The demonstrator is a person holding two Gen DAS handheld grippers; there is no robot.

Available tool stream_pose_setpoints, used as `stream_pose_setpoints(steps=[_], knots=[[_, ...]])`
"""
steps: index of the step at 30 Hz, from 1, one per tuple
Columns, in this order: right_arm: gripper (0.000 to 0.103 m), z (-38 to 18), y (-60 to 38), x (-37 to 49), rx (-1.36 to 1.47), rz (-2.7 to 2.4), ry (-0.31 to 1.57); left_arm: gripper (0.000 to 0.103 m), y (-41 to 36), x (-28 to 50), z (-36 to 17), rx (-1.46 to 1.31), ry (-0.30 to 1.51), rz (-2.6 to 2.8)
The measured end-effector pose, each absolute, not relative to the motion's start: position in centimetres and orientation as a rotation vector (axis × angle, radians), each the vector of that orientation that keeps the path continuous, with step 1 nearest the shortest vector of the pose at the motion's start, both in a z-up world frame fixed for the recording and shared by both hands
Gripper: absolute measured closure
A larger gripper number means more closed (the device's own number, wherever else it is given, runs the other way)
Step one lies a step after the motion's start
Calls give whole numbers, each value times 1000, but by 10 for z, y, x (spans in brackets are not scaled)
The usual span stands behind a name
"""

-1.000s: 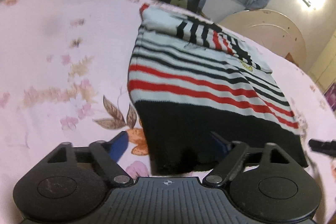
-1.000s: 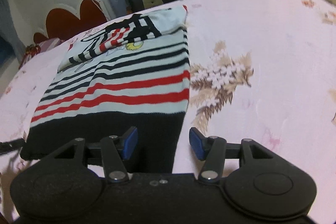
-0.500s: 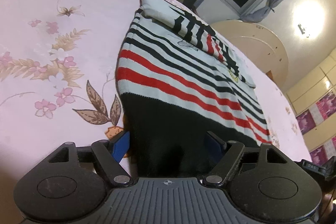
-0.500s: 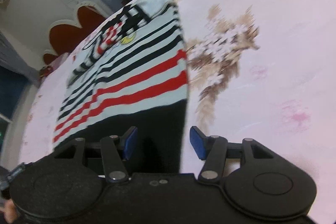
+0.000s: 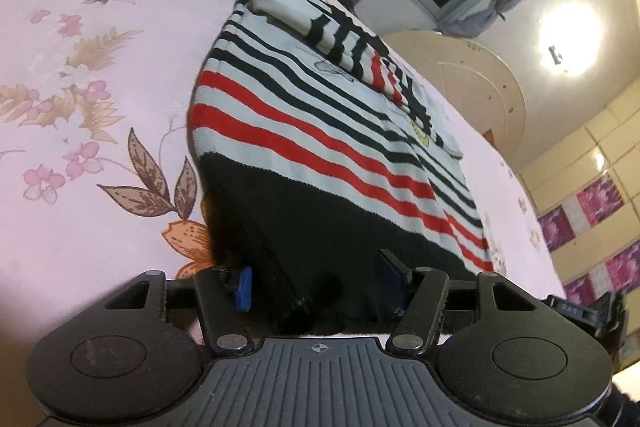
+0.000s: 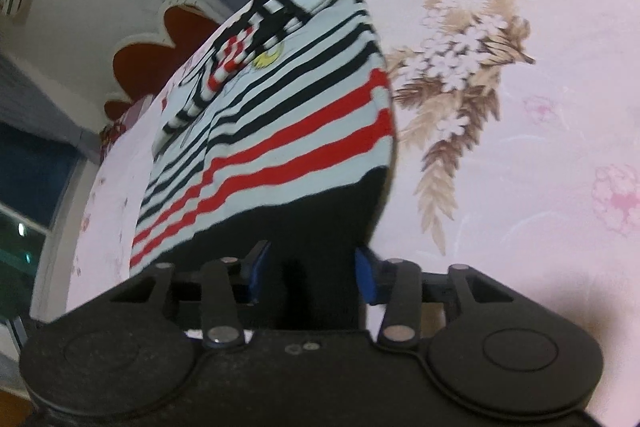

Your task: Fold small clothes

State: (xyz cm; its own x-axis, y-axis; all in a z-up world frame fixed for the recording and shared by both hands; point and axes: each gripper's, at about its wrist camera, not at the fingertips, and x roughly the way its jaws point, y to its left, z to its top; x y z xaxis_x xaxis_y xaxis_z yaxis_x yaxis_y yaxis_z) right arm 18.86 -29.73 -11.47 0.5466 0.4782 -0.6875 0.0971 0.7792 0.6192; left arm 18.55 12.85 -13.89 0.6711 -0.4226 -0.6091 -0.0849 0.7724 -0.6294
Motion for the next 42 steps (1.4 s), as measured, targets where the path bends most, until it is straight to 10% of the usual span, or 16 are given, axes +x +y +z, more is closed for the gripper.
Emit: stream_pose_setpoints(steps=[9, 17, 42], knots=[[67, -117, -290, 199, 659, 259, 995, 46, 136, 191, -143, -713, 820, -195], [93, -123, -285, 198, 633, 275, 1011, 94, 149, 191, -153, -725, 842, -130], [94, -78, -290, 215, 535, 298, 830, 96, 163, 210, -115, -822, 611, -158]])
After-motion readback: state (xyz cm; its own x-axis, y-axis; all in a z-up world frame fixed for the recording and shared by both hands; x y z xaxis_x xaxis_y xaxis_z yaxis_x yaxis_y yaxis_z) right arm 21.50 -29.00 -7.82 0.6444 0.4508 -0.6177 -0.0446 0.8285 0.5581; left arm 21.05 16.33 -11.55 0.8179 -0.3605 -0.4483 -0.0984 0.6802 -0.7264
